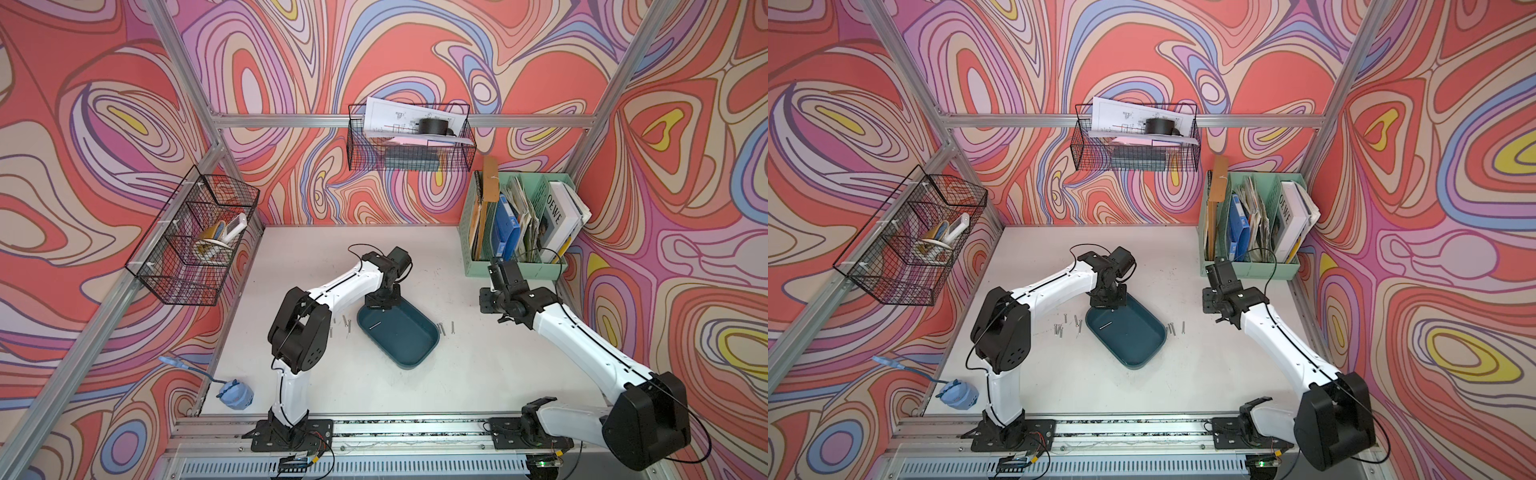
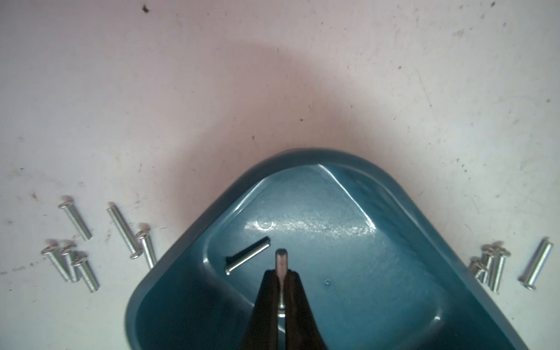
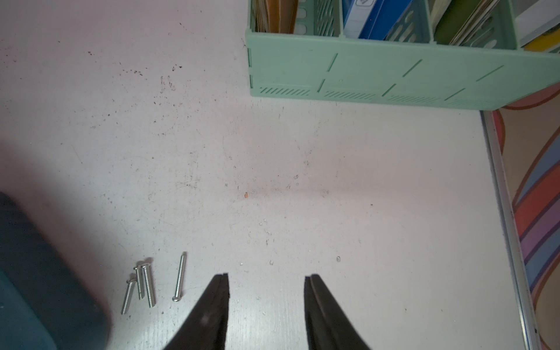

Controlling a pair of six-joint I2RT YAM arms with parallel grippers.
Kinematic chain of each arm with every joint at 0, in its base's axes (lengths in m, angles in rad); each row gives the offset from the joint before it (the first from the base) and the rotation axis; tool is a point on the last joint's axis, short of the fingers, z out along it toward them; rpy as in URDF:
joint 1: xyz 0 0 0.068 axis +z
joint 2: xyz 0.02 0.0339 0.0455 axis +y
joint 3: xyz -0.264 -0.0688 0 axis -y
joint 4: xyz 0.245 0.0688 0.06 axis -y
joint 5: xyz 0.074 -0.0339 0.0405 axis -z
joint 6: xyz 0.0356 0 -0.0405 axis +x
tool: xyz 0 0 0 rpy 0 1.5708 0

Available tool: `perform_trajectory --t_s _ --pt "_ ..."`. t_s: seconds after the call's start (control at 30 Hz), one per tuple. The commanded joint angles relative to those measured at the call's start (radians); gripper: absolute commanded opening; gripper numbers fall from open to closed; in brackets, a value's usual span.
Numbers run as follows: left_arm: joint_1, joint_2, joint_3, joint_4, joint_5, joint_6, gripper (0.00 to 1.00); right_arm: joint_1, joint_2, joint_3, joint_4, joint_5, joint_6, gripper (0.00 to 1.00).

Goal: Take out the screws from the storage box
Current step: Place the screw at the center of the board.

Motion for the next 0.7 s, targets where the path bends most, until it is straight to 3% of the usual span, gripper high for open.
perform_trajectory --t_s 0.0,0.37,0.67 --pt "0.053 -0.079 -0.047 -0.052 -0.028 0.069 0.01 -0.005 -0.008 -0.011 0.017 -0.004 -0.007 0.43" --pt "0.234 -0.248 -0.185 -0.045 -0.064 0.151 0.03 -0.005 -0.023 -0.024 0.026 -0.007 -0.007 0.43" --pt "0.291 -0.198 -0.291 0.038 -0.003 0.164 0.03 -0.005 -0.037 -0.032 0.031 -0.002 -0.003 0.43"
